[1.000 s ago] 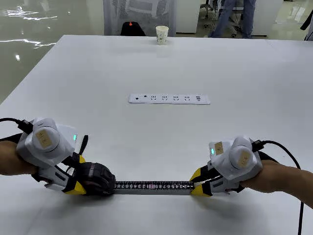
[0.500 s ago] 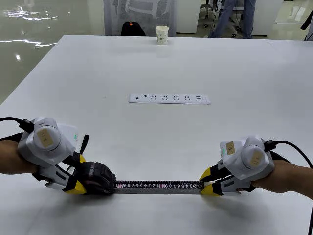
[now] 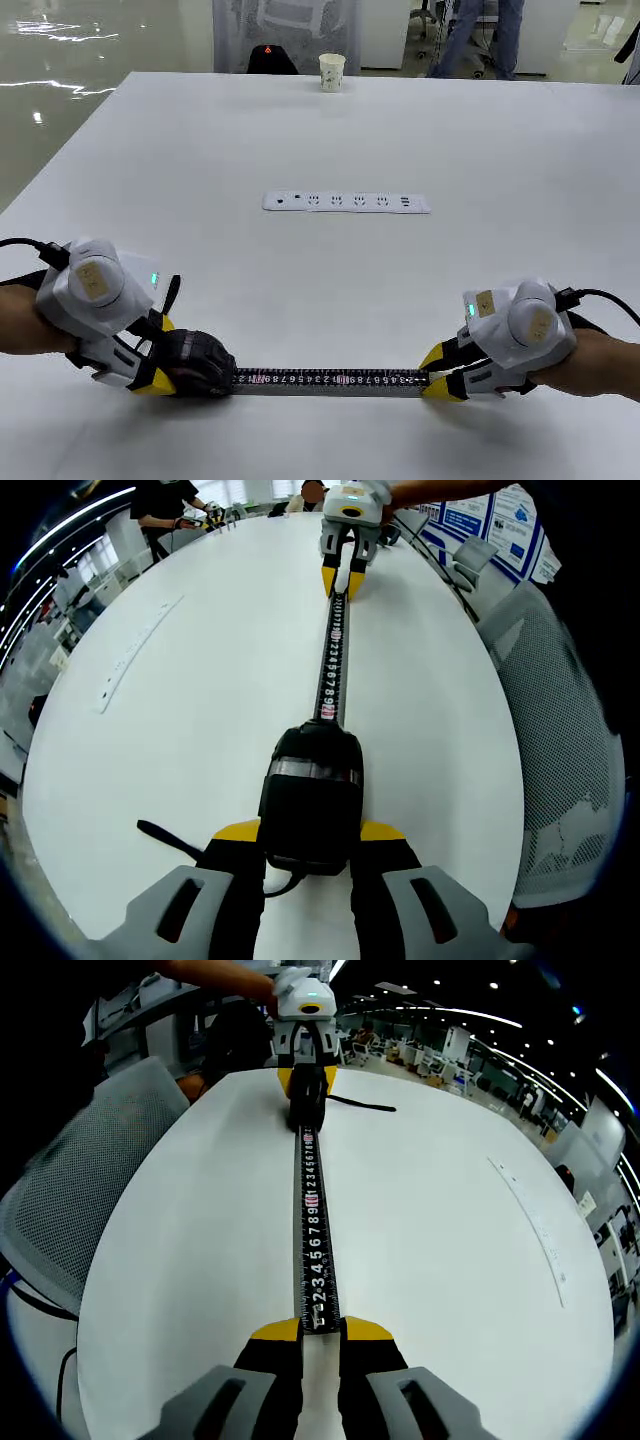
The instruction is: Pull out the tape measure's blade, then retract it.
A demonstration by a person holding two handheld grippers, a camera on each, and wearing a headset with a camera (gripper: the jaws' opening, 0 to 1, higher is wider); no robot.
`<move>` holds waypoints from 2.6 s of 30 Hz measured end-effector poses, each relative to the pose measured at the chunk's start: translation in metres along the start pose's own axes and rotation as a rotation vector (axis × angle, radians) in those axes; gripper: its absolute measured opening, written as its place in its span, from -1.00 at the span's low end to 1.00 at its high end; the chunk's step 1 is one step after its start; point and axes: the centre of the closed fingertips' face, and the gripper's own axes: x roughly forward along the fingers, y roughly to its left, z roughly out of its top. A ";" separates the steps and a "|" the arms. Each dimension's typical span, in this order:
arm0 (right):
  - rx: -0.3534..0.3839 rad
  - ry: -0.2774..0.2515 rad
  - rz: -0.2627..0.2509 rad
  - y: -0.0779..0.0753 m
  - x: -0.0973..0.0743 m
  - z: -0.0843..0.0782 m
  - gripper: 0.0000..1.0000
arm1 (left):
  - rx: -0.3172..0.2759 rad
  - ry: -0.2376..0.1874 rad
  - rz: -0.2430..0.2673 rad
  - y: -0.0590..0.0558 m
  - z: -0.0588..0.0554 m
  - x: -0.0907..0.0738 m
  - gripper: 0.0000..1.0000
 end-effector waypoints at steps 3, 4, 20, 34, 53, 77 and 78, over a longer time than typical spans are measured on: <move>0.002 0.002 0.001 0.000 0.000 0.000 -0.82 | 0.003 0.003 0.001 0.000 0.000 0.000 -0.45; 0.001 0.003 0.001 0.000 0.000 0.000 -0.81 | 0.003 0.002 0.001 0.000 0.000 0.000 -0.45; -0.021 0.040 0.012 0.000 0.000 0.000 -0.79 | 0.009 0.012 0.010 0.000 0.001 0.000 -0.45; -0.055 0.064 0.006 -0.001 0.001 0.000 -0.76 | 0.011 0.019 0.018 0.002 0.001 0.002 -0.44; -0.028 0.067 -0.011 -0.001 -0.003 -0.002 -0.53 | 0.004 0.025 0.042 0.004 -0.001 -0.008 -0.34; 0.072 0.011 -0.086 0.012 -0.027 -0.002 -0.05 | -0.175 -0.083 0.118 -0.010 -0.003 -0.028 0.11; 0.074 0.010 -0.090 0.013 -0.027 -0.003 -0.04 | -0.181 -0.088 0.120 -0.011 -0.003 -0.029 0.13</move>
